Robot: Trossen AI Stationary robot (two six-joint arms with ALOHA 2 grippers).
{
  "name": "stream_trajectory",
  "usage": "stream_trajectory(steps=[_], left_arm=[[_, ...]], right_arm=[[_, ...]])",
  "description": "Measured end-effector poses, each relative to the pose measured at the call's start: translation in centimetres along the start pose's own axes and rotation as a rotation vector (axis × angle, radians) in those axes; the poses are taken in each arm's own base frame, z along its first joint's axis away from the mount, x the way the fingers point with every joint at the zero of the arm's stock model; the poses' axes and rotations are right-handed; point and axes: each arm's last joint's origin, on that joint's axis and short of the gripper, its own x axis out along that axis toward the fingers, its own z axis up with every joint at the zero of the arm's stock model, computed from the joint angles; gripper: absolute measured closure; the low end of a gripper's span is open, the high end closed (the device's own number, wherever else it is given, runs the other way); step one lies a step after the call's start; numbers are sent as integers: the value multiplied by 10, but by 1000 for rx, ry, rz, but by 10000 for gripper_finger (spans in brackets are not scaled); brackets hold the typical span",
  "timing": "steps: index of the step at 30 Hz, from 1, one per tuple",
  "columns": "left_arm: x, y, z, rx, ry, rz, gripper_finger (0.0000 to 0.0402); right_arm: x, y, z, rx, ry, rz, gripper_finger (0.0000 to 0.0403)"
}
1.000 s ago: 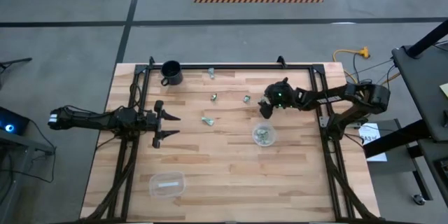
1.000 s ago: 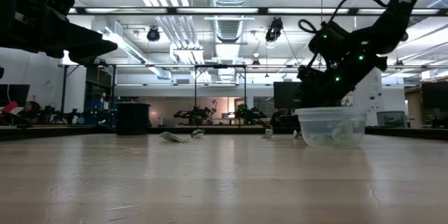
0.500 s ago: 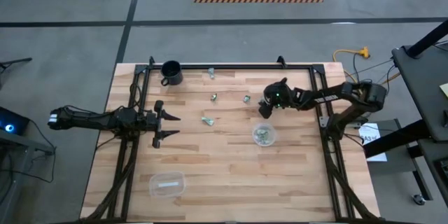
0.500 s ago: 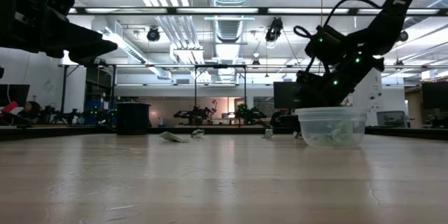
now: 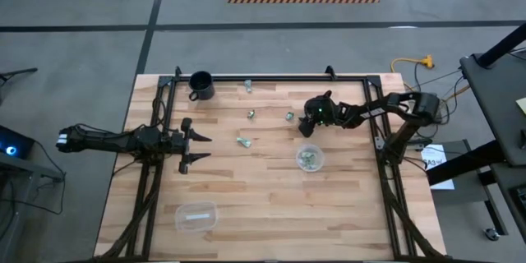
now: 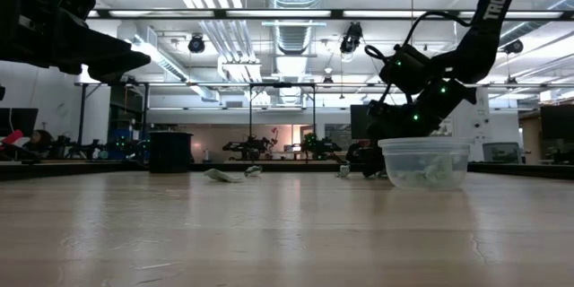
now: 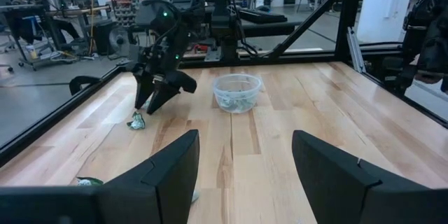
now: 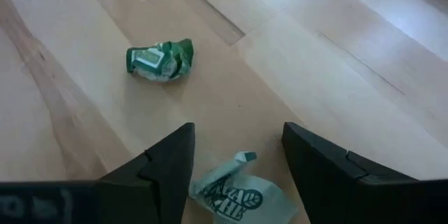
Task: Pick and place Stevia / Truvia into bins
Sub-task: Put the white stevia packet into the right transparent container
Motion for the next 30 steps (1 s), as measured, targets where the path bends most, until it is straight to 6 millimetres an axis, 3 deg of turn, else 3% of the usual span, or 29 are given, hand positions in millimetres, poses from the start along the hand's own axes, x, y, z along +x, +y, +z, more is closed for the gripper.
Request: stream_trajectory(steps=[9, 20, 30], left_arm=[[0, 0, 0, 0, 0, 0, 189], [0, 0, 0, 0, 0, 0, 189], [0, 0, 0, 0, 0, 0, 189]], right_arm=[[-20, -2, -3, 3, 80, -4, 204], [-21, -3, -5, -53, 84, 1, 203], [-22, -1, -4, -116, 89, 62, 139]])
